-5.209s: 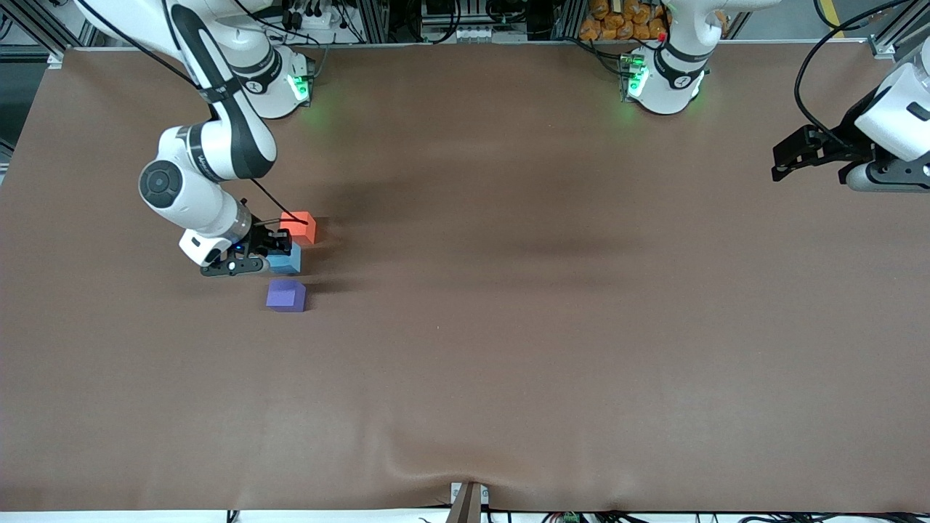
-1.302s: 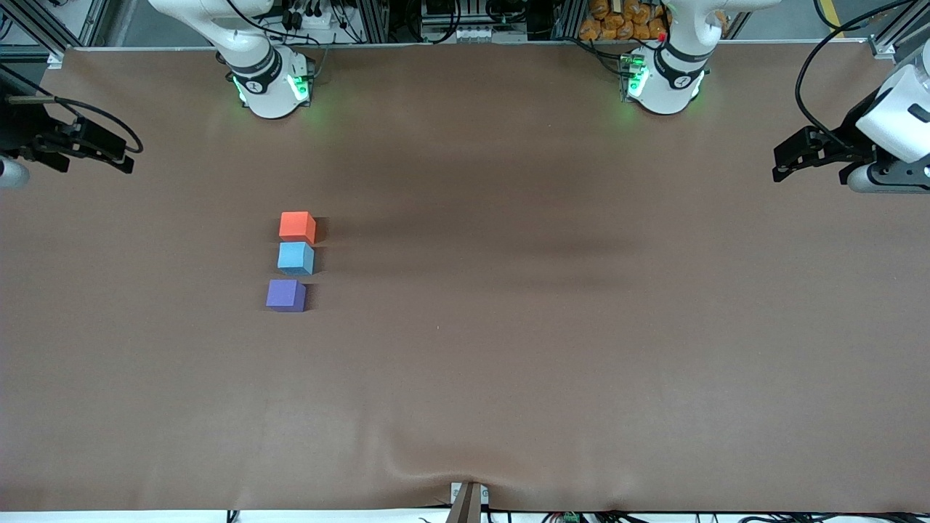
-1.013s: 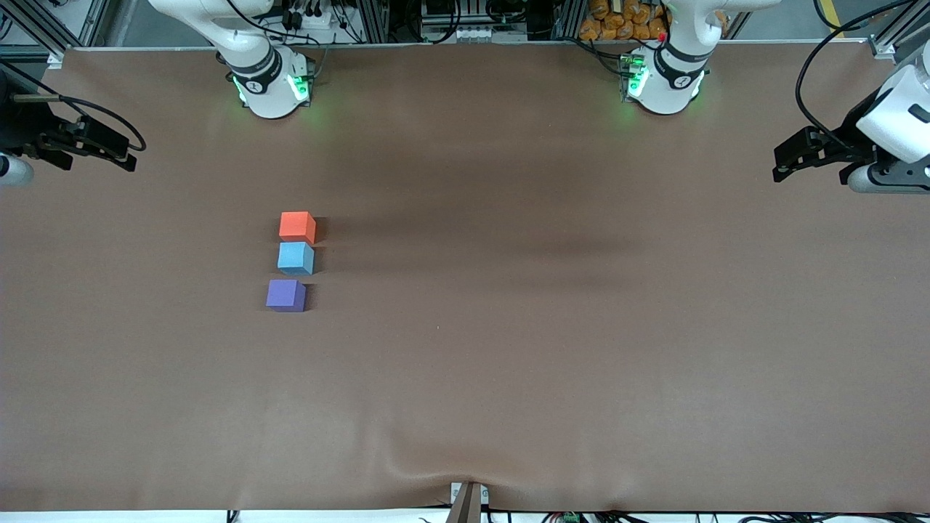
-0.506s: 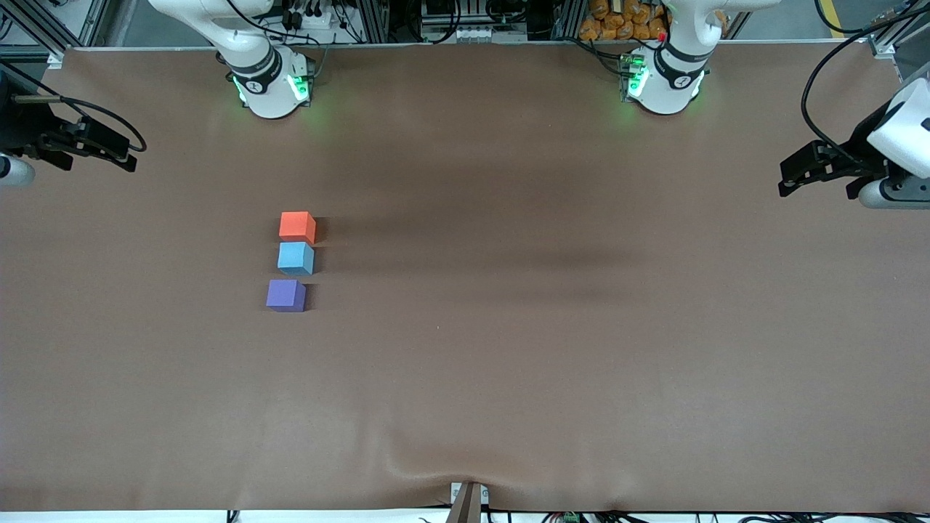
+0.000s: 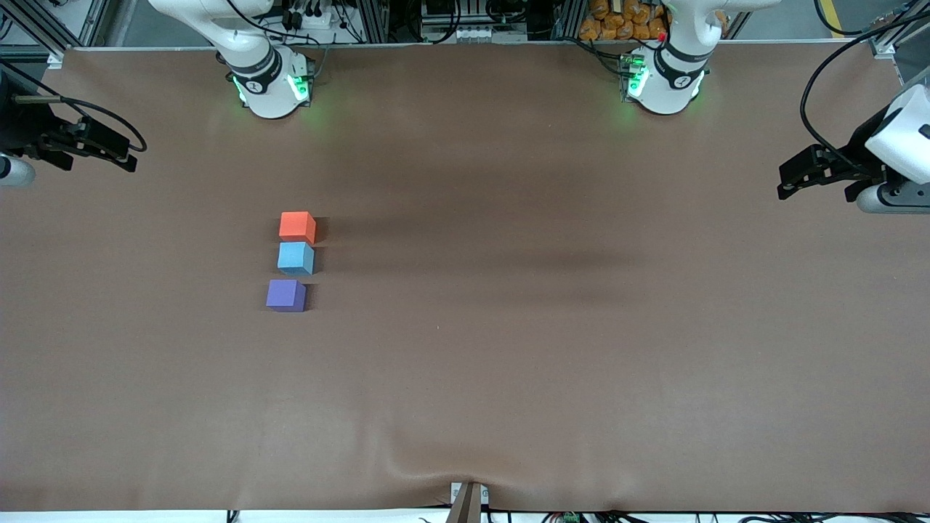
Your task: Place blue block between orange and purple blocks
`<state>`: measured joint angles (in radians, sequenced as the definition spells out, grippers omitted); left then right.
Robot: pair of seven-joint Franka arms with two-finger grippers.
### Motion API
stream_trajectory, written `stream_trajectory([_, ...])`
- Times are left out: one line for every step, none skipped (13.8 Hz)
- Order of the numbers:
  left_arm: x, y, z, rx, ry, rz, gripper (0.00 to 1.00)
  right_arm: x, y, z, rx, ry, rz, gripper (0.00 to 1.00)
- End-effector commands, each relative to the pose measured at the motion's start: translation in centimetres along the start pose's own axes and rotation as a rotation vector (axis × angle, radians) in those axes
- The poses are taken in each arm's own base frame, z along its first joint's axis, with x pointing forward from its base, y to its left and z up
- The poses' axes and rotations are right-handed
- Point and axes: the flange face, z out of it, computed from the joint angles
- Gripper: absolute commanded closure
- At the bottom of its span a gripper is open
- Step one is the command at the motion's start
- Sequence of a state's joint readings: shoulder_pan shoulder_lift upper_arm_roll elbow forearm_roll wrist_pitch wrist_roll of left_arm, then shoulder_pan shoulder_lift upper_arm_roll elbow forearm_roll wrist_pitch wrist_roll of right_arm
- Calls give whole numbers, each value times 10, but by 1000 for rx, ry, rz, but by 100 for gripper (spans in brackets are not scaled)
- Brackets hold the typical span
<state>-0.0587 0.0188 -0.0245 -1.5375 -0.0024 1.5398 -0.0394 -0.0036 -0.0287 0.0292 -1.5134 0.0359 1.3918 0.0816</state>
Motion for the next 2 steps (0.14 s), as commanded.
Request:
stream_trajectory([2,-5,-3,10,-3,-3,0,-7,3,-2,-7,8,7,0])
stream_trajectory([2,-4,-3,10,-3,0,0,-7,3,-2,-7,8,8,0])
